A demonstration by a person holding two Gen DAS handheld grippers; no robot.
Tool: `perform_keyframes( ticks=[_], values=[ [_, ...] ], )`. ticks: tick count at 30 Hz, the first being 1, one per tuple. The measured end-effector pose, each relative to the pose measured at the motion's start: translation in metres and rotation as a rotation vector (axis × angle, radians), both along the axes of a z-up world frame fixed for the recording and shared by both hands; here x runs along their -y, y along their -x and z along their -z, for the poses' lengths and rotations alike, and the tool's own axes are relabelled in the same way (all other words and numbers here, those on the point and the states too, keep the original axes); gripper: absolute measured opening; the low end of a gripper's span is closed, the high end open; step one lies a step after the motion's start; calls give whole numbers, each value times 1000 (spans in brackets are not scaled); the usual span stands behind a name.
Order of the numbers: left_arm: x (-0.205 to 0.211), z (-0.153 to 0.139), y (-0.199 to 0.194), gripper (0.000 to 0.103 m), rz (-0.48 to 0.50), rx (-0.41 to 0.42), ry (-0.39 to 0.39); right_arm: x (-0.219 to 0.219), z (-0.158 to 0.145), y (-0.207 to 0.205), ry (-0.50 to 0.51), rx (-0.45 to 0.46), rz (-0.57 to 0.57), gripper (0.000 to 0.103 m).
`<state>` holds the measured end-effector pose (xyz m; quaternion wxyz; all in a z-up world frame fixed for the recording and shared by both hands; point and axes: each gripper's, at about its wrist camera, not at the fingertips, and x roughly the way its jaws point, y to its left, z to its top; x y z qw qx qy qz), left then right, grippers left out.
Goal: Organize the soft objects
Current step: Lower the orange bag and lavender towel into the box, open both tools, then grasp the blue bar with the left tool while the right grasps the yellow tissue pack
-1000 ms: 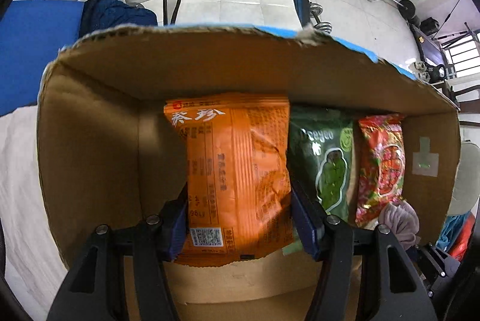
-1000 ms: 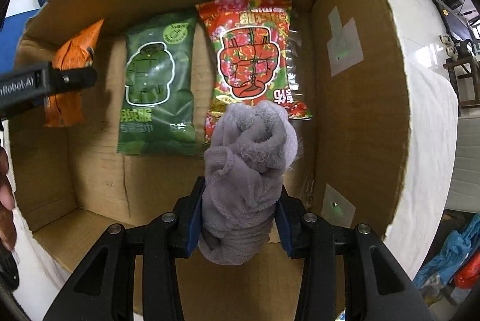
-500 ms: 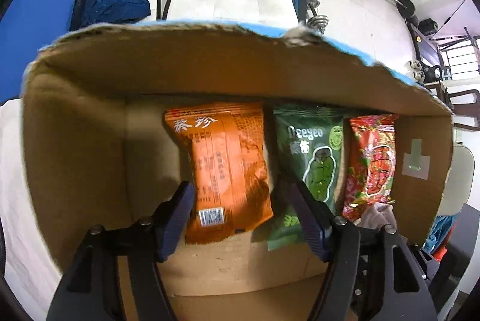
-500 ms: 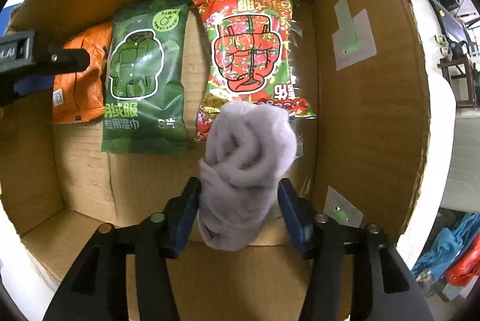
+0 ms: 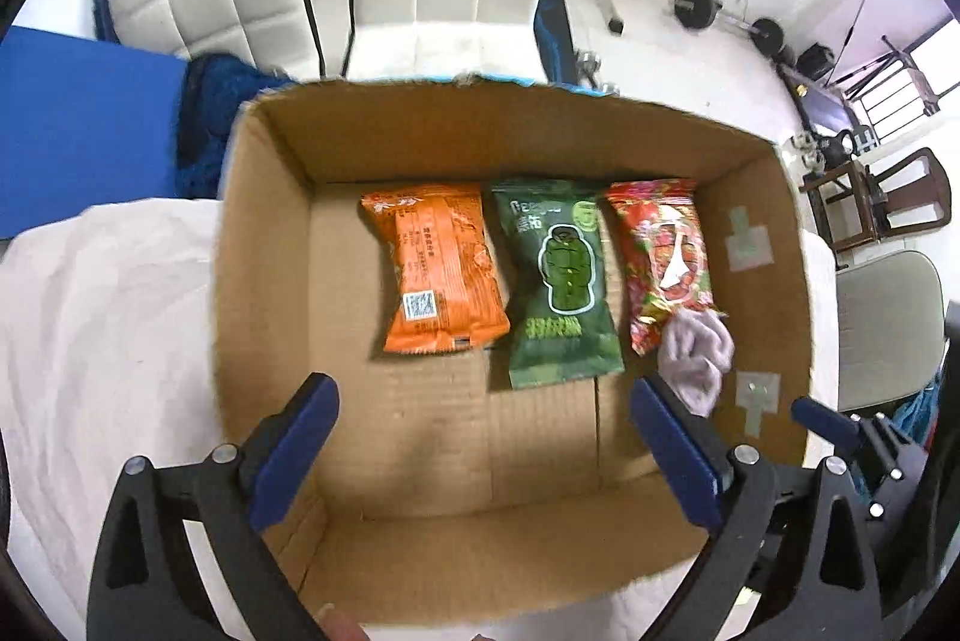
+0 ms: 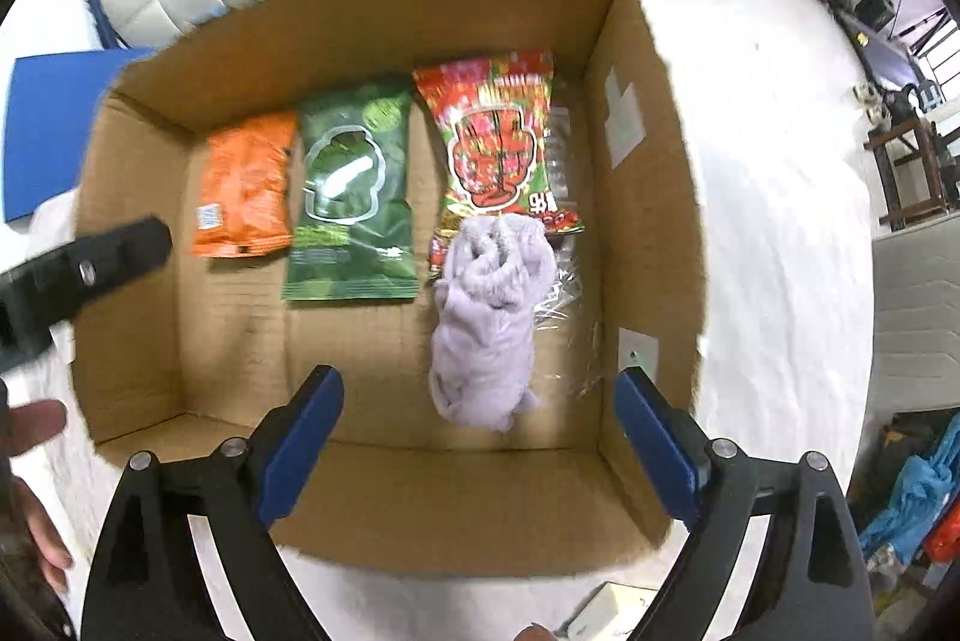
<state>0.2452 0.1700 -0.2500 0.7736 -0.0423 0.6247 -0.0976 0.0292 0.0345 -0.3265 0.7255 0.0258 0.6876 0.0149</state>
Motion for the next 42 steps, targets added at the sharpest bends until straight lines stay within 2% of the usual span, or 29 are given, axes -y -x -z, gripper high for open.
perform_keyframes(
  ticks=[5, 11, 16, 19, 21, 23, 29, 34, 38, 40, 42],
  values=[
    [-3, -42, 45, 101, 3, 144, -23, 0, -45, 26, -24, 98, 7, 94],
    [-9, -80, 87, 101, -15, 253, -39, 2, -92, 63, -43, 200, -4, 94],
    [-6, -97, 109, 101, -2, 291, -59, 4, -119, 87, -75, 248, -1, 94],
    [-4, -94, 120, 101, 28, 290, -101, 10, -122, 102, -90, 242, 5, 94],
    [-1, -78, 125, 101, 76, 254, -159, 21, -112, 115, -96, 187, 20, 94],
    [0, -56, 129, 101, 129, 202, -184, 33, -95, 129, -88, 118, 45, 94],
    [11, 36, 132, 101, 312, -18, -273, 56, -25, 165, -37, -37, 102, 94],
    [30, 93, 137, 101, 491, -126, -355, 58, 5, 178, -22, -85, 99, 94],
    [38, 130, 134, 101, 559, -189, -396, 50, 12, 184, -11, -89, 63, 94],
    [40, 145, 133, 100, 583, -229, -375, 43, 17, 189, -4, -102, 35, 94],
    [43, 153, 135, 87, 601, -250, -336, 39, 22, 191, 1, -114, 18, 94]
  ],
)
